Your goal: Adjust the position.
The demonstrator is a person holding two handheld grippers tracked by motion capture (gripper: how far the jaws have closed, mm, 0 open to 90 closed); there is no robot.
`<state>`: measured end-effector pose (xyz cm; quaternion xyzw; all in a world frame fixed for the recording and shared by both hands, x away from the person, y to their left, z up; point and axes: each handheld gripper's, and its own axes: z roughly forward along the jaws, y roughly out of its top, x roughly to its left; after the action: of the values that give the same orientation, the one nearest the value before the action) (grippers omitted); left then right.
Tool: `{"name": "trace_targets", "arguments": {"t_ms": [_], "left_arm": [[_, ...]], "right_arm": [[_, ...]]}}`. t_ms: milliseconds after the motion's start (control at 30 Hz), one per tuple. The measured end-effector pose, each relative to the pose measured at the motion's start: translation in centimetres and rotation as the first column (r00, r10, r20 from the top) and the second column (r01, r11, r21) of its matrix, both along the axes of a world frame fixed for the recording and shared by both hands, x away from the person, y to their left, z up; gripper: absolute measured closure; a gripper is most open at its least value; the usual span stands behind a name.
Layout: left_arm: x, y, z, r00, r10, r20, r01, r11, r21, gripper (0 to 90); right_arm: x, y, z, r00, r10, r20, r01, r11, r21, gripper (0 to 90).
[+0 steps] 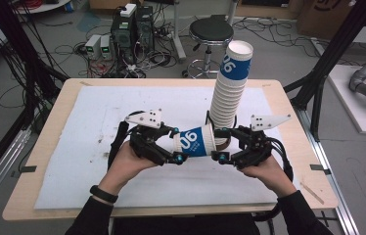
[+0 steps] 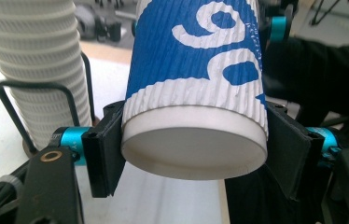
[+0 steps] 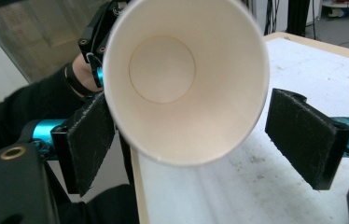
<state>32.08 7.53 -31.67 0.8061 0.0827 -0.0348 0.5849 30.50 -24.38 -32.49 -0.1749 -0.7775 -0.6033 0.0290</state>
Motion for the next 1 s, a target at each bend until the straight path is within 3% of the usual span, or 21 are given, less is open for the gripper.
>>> {"name": "trace_targets", "arguments": {"t_ms": [133, 367, 633, 767, 1000], "left_arm": [[0.0, 0.0, -0.1, 1.0, 0.003, -0.007, -0.003, 0.9991, -0.043, 29.3], [-0.3, -0.7, -0.4, 1.0, -0.006, 0.008, 0.006, 0.9981, -0.062, 29.3], [-0.2, -1.1, -0.8, 0.9998, -0.018, -0.002, 0.017, 0.9986, -0.05, 29.5], [-0.2, -1.4, -1.0, 0.9994, -0.027, -0.019, 0.027, 0.9995, -0.019, 29.3], [-0.4, -2.2, -1.2, 0.9995, -0.029, -0.014, 0.031, 0.9932, 0.113, 24.9]], "right_arm": [[0.1, 0.3, -0.3, 0.9996, 0.003, -0.027, -0.002, 1.0, 0.027, 16.2], [0.2, 1.1, -0.7, 0.9962, 0.025, -0.083, -0.017, 0.996, 0.092, 16.2], [0.2, 0.8, -0.5, 0.9978, 0.024, -0.063, -0.017, 0.994, 0.107, 18.1], [0.1, 0.7, -0.4, 0.9989, 0.027, -0.039, -0.023, 0.995, 0.092, 20.3], [0.1, 0.8, -0.2, 0.9995, 0.026, -0.019, -0.026, 1.0, -0.01, 22.8]]}}
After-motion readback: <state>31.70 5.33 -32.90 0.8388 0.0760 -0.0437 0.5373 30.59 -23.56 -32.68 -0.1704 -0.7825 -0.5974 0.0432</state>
